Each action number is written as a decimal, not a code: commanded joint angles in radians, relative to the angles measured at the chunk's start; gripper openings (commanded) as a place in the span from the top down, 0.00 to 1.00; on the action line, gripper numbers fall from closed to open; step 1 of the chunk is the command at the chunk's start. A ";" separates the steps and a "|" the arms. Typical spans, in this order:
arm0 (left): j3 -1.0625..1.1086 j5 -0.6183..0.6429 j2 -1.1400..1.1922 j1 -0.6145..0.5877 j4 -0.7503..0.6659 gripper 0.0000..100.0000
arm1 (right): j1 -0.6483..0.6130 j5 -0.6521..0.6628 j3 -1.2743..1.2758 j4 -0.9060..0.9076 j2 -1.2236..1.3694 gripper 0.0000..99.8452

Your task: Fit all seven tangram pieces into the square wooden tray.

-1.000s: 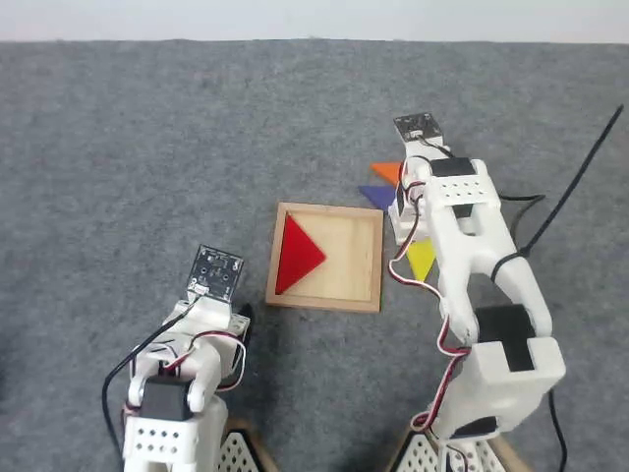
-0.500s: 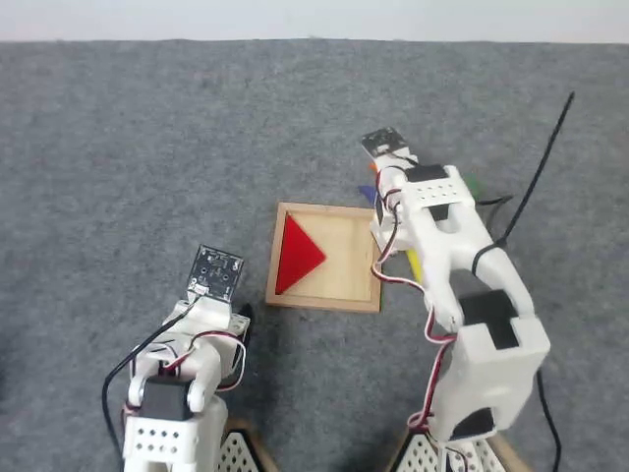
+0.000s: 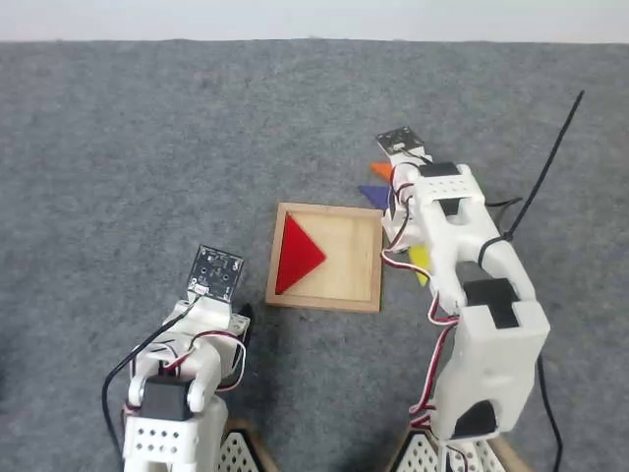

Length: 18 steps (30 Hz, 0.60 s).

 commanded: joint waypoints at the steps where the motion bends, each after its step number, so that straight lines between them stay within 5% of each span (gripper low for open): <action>1: -0.010 0.008 -0.020 -0.005 0.003 0.86 | 0.015 0.014 -0.074 -0.010 0.022 0.70; 18: -0.010 0.008 -0.020 -0.005 0.003 0.86 | 0.008 -0.052 -0.150 0.093 0.097 0.82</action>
